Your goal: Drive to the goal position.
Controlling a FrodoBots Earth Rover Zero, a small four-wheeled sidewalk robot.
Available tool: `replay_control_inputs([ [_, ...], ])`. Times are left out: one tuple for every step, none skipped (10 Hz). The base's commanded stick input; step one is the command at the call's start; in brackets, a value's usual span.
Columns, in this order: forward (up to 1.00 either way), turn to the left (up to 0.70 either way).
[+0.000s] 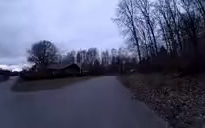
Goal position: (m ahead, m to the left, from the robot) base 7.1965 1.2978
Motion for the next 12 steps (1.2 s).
replay_control_inputs([
  [0.70,0.00],
  [0.70,0.00],
  [0.70,0.00],
  [0.70,0.00],
  [0.70,0.00],
  [0.70,0.00],
  [0.70,0.00],
  [0.70,0.00],
  [0.70,0.00],
  [0.70,0.00],
  [0.70,0.00],
  [0.70,0.00],
])
